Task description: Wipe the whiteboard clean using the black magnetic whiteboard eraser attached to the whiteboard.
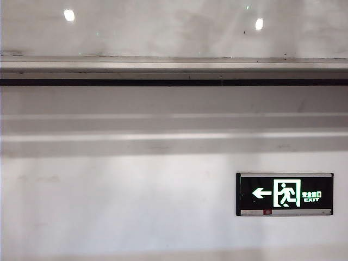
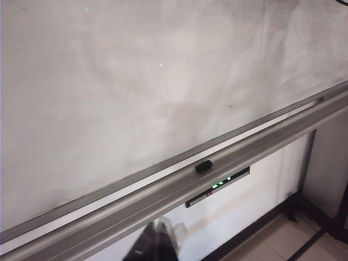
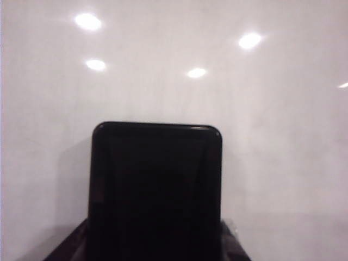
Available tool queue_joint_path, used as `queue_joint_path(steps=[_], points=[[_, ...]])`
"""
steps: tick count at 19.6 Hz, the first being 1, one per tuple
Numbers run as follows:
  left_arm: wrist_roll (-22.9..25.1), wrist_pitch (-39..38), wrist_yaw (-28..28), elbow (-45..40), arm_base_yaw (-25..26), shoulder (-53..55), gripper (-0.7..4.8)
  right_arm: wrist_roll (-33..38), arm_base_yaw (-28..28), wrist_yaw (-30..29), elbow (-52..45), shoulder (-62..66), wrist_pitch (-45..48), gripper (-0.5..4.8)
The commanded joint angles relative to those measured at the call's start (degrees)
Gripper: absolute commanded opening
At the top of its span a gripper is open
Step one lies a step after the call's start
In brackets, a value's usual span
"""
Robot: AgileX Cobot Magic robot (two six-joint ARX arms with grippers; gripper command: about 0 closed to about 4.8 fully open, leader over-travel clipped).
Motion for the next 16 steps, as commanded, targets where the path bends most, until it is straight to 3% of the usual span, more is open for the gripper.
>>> queue_joint_path(steps=[1,8,11,16], points=[[0.15,0.74,0.02,0.33,-0.02,-0.15,-0.06,0.68,4.42,-13.31,-0.42,1.4,-2.89,-0.06],[-0.26,0.74,0.04,0.33,-0.83,-0.15,-0.05,-11.61,20.2,-16.81,-0.55,1.88,-2.93,-0.06],[-0.26,0.63,1.84,0.33,-0.83,-0.15,-0.06,-17.44,24.46,-17.46,-0.55,2.82,-5.57,-0.06],[-0.02,0.44,2.62,0.33,-0.81,-0.15,-0.06,-25.97,25.18,-3.65,-0.52,4.24,-5.79,-0.06]])
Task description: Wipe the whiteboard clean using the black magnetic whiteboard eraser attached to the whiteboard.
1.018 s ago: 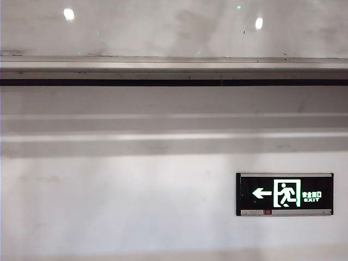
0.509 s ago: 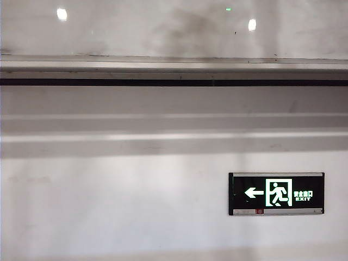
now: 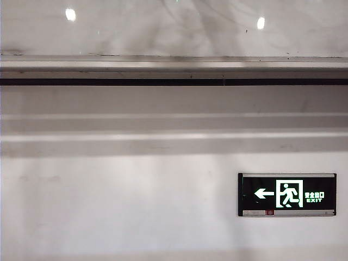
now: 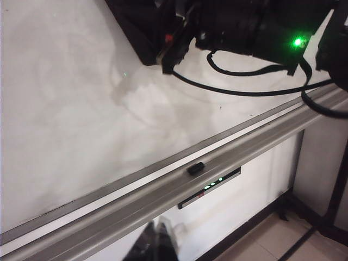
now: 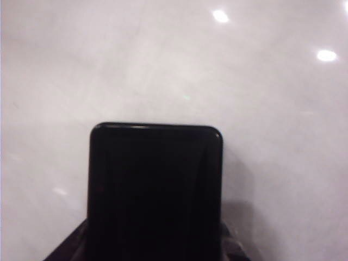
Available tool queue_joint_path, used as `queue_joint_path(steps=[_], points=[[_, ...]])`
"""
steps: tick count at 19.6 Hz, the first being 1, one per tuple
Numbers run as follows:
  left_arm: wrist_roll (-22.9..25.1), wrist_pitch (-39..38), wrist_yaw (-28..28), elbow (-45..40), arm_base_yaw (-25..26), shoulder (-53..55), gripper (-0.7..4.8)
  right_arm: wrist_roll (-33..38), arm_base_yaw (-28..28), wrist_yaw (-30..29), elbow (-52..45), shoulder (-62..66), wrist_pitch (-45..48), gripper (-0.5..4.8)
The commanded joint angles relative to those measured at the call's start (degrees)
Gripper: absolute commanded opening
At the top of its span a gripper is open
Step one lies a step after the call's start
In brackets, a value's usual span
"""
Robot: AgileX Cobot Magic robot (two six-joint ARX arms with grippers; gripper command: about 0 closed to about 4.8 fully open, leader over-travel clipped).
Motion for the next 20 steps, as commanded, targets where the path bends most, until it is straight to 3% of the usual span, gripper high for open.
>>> queue_joint_path(steps=[1,5,10,16,20], points=[[0.07,0.39,0.94,0.33,-0.07,-0.04,-0.06,-2.71,-2.51,11.63,0.37,0.17,4.63,-0.06],[0.35,0.59,0.7,0.33,-0.02,-0.04,-0.06,-2.67,-8.37,19.54,0.48,-0.9,8.26,-0.06],[1.33,0.9,0.72,0.33,-0.02,-0.04,-0.06,-2.71,-12.28,23.78,0.52,-3.26,8.22,-0.06],[1.33,0.85,0.72,0.39,-0.02,-0.24,-0.06,-1.79,-10.78,24.13,0.52,-10.25,1.42,-0.06],[1.16,1.16,1.18,0.35,-0.04,-0.11,-0.06,2.32,-10.88,18.86,0.5,-11.8,5.88,-0.06]])
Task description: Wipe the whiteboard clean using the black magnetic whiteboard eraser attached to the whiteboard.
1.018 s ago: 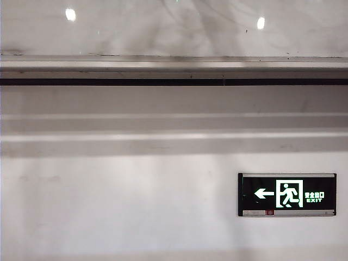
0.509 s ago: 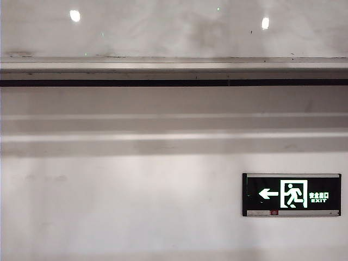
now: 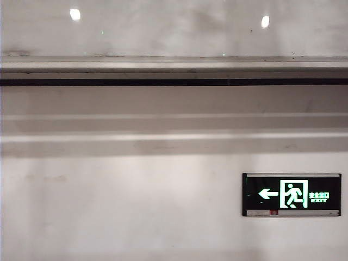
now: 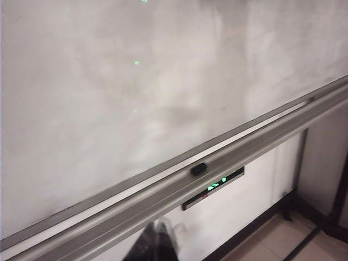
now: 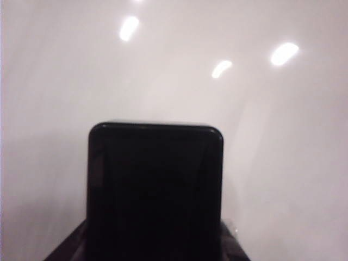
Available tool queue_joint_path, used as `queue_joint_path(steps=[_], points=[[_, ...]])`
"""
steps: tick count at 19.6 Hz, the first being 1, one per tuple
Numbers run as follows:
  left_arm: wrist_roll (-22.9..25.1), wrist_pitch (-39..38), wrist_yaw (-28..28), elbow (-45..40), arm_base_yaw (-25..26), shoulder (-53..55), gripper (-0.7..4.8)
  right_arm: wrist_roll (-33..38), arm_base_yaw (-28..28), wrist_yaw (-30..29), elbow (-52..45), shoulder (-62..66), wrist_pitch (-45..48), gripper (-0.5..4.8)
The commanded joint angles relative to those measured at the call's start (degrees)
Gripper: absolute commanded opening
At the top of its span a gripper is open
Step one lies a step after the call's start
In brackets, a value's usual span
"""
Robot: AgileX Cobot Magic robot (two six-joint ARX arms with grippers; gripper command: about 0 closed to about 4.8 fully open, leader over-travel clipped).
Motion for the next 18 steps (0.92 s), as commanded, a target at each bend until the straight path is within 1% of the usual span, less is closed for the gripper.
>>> queue_joint_path(steps=[1,3,5,8,11,15,16,18], points=[[-0.09,0.83,0.48,0.22,-0.07,0.0,-0.06,2.43,0.24,-4.94,-0.04,0.96,4.15,-0.06],[-0.07,0.87,0.46,0.24,-0.07,0.0,-0.06,2.45,0.24,-5.79,-0.11,1.36,1.88,-0.06],[-0.04,0.87,0.46,0.22,-0.07,0.02,-0.05,2.95,0.28,-8.09,-0.22,2.25,0.59,-0.06],[-0.07,0.9,0.48,0.22,-0.07,0.02,-0.06,4.04,0.22,-8.09,-0.22,4.92,1.38,-0.06],[-0.07,0.9,0.46,0.22,-0.07,0.02,-0.06,4.07,-0.59,-10.34,-0.22,7.72,2.58,-0.06],[-0.07,0.87,0.46,0.22,-0.07,0.02,-0.05,3.96,-0.61,-10.23,-0.22,9.2,2.4,-0.04],[-0.07,0.87,0.46,0.22,-0.07,0.02,-0.06,3.89,-0.59,-10.23,-0.22,9.2,2.4,0.17],[-0.07,0.87,0.44,0.22,-0.07,0.02,-0.06,3.89,-0.55,-10.23,-0.07,8.74,2.47,2.66]])
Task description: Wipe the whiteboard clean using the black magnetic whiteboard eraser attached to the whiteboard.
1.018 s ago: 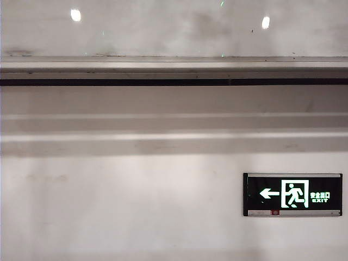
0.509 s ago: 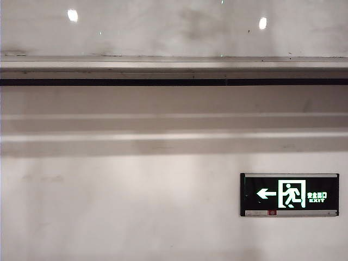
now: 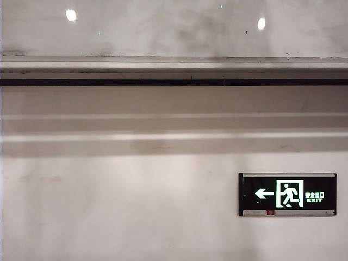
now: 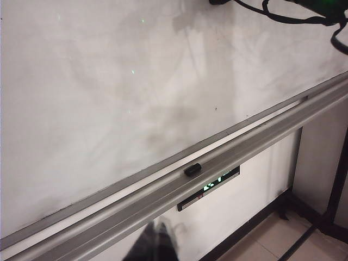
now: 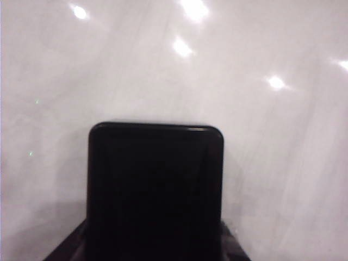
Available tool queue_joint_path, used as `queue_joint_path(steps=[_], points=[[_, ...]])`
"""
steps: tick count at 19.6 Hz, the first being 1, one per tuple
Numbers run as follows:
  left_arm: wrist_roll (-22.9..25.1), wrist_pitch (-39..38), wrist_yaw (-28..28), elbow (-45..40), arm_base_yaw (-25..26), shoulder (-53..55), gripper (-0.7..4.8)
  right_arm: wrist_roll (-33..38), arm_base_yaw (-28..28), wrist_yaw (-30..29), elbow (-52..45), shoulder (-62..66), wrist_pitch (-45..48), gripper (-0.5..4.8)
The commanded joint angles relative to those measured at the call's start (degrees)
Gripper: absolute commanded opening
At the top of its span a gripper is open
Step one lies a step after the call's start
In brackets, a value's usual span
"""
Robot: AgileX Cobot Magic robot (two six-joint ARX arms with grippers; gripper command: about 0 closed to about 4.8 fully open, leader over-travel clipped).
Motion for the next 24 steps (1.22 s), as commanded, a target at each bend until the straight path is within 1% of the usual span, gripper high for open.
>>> queue_joint_path(steps=[1,4,7,9,10,11,12,13,15,17,19,21,24], points=[[-0.02,0.74,0.17,0.24,-0.04,-0.22,-0.06,-0.02,-0.02,0.15,-0.13,0.07,-0.94,3.4],[-0.02,0.72,0.2,0.24,-0.04,-0.22,-0.06,-0.02,-0.02,0.24,-0.11,-1.68,-3.08,3.43],[-0.02,0.7,0.2,0.24,-0.04,-0.22,-0.06,-0.02,-0.02,0.24,-0.11,-5.07,-6.58,3.78],[0.0,0.72,0.17,0.24,-0.04,-0.22,-0.06,0.07,0.0,0.26,-0.11,-8.96,-7.82,3.78],[0.0,0.74,0.17,0.24,-0.04,-0.22,-0.06,0.92,0.09,0.26,-0.11,-11.04,-8.35,3.58],[0.0,0.76,0.17,0.24,-0.04,-0.22,-0.06,2.34,0.13,0.17,-0.11,-12.5,-9.03,3.01],[0.02,0.79,0.17,0.26,-0.04,-0.22,-0.05,4.94,0.13,0.2,-0.11,-14.88,-11.23,1.02],[0.02,0.83,0.15,0.26,-0.04,-0.24,-0.06,5.7,0.13,0.22,-0.11,-16.68,-13.84,-0.11],[0.0,0.83,0.13,0.28,-0.04,-0.44,-0.06,6.21,0.13,0.28,-0.11,-20.04,-20.41,-0.06],[-0.04,0.9,-0.66,0.28,-0.04,-1.14,-0.05,11.04,0.13,0.15,-0.11,-22.01,-27.02,-0.06],[-0.07,0.66,-3.23,0.2,-0.04,-2.99,-0.06,12.04,0.13,-0.24,-0.22,-22.32,-39.43,-0.06],[-0.04,-0.81,-5.7,0.17,-0.04,-4.96,-0.06,12.35,0.13,-2.58,-1.03,-22.16,-45.46,-0.06],[-0.07,-3.5,-8.37,-1.51,-0.04,-8.37,-0.06,12.74,0.13,-2.91,-1.6,-22.23,-50.01,-0.06]])
